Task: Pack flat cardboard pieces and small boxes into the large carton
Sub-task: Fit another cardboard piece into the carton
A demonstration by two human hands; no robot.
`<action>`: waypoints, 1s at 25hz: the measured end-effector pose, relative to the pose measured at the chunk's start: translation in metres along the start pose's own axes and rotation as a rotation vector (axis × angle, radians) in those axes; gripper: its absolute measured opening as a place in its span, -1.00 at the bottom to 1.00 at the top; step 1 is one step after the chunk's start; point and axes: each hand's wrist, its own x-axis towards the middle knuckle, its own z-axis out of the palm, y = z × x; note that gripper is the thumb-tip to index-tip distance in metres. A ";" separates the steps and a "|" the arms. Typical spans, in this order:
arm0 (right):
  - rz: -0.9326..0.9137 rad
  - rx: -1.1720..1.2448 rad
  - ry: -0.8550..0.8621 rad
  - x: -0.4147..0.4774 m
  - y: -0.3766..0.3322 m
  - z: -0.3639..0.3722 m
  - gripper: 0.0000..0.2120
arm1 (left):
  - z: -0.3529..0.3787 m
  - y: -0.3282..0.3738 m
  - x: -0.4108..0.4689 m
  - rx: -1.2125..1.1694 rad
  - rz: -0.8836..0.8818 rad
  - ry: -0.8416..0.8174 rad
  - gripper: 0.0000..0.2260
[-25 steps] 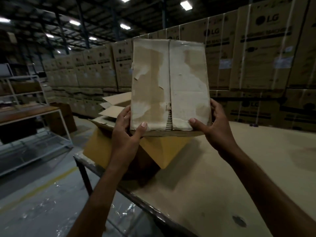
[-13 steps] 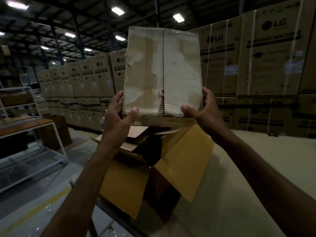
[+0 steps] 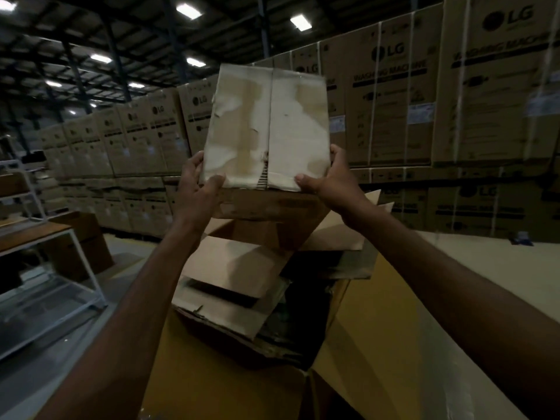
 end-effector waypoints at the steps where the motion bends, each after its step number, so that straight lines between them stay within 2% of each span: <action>1: 0.023 -0.025 0.007 0.009 0.004 0.010 -0.10 | -0.001 -0.014 0.013 0.010 -0.026 0.001 -0.52; 4: 0.114 -0.118 0.010 0.027 0.016 0.034 -0.08 | -0.008 -0.053 0.044 0.006 -0.084 -0.031 -0.53; 6: 0.194 -0.180 0.011 0.034 0.021 0.051 -0.14 | -0.017 -0.077 0.066 0.058 -0.117 -0.085 -0.55; 10: 0.416 -0.328 0.052 0.036 0.014 0.077 -0.43 | -0.033 -0.106 0.100 0.150 -0.116 -0.307 -0.58; 14: 0.515 -0.466 0.165 0.039 -0.006 0.090 -0.54 | -0.045 -0.104 0.136 0.147 -0.114 -0.488 -0.74; 17: 0.575 -0.508 0.182 0.038 -0.013 0.099 -0.80 | -0.046 -0.111 0.151 0.199 -0.111 -0.580 -0.85; 18: 0.596 -0.535 0.183 0.038 -0.010 0.102 -0.83 | -0.044 -0.118 0.153 0.256 -0.097 -0.602 -0.83; 23: 0.688 -0.639 0.139 0.043 0.024 0.116 -0.60 | -0.025 -0.159 0.163 0.371 -0.219 -0.784 -0.68; 25: 0.705 -0.656 0.077 0.049 0.030 0.117 -0.57 | -0.021 -0.171 0.172 0.434 -0.227 -0.858 -0.65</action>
